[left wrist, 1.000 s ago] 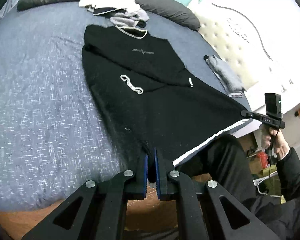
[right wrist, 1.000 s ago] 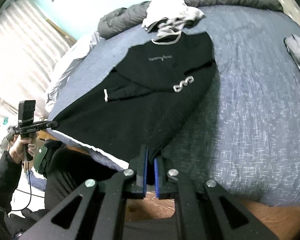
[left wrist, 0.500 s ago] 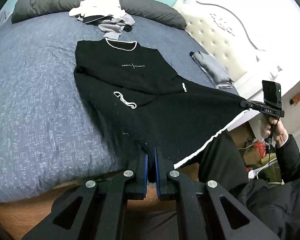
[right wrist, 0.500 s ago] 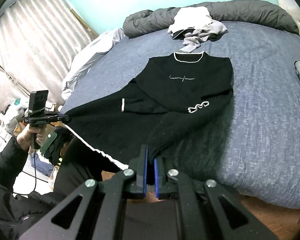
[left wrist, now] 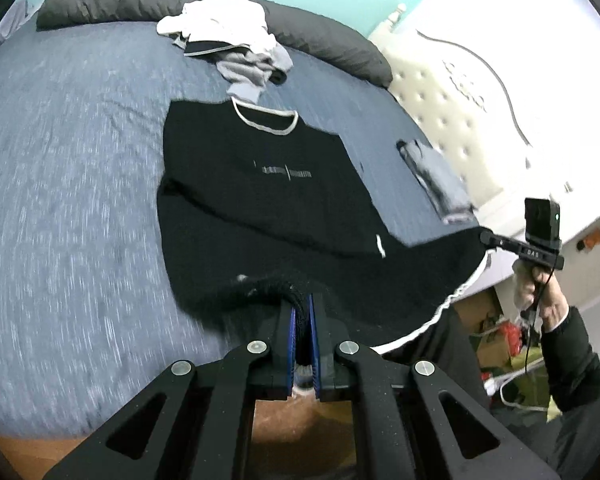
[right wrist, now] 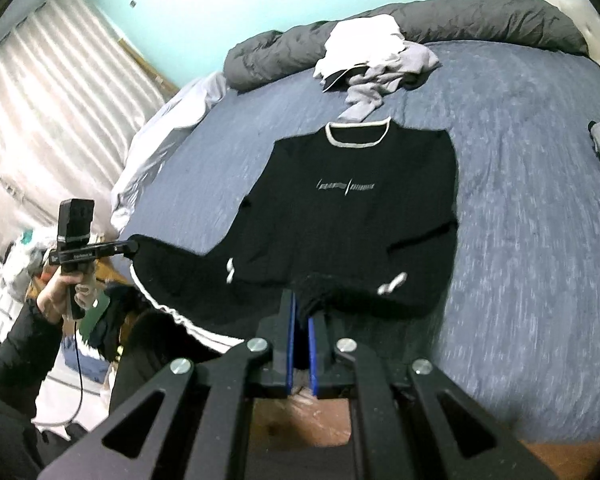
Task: Fold clothes
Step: 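Lift the hem with both grippers and fold it toward the collar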
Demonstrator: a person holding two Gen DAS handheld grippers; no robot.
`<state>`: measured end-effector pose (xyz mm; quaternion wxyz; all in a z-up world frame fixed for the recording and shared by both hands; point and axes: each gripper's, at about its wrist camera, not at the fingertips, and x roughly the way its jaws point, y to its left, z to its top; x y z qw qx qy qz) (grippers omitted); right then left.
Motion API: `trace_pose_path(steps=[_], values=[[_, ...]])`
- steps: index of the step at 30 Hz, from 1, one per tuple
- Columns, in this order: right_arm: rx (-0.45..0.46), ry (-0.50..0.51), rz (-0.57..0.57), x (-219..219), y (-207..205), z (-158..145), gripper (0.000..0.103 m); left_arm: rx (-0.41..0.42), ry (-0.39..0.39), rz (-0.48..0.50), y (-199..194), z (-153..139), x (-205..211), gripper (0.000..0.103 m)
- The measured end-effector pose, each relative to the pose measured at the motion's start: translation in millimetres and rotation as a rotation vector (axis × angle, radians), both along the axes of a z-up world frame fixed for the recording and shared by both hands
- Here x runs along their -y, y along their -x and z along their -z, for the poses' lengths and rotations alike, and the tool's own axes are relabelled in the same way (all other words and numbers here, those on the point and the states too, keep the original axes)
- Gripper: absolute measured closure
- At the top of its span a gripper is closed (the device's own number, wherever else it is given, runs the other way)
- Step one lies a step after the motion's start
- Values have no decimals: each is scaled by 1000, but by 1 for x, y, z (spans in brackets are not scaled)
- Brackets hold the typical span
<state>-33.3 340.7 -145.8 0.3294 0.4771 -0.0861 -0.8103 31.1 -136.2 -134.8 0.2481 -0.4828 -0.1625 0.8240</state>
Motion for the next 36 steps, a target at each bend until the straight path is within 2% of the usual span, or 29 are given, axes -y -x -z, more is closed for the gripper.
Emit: trace_pose_path(steps=[9,19,24,36], values=[[18,4,69,0,97,-1,98,15,-19,-62,105,2,14,97],[61,-17,135,7,205,22,98,57,-47,-126,223,28,30,97],[79,-38,165,14,256,40,98,80,-43,-139,271,50,33,97],[132,8,271,10,353,94,98,138,-61,-216,373,114,46,97]])
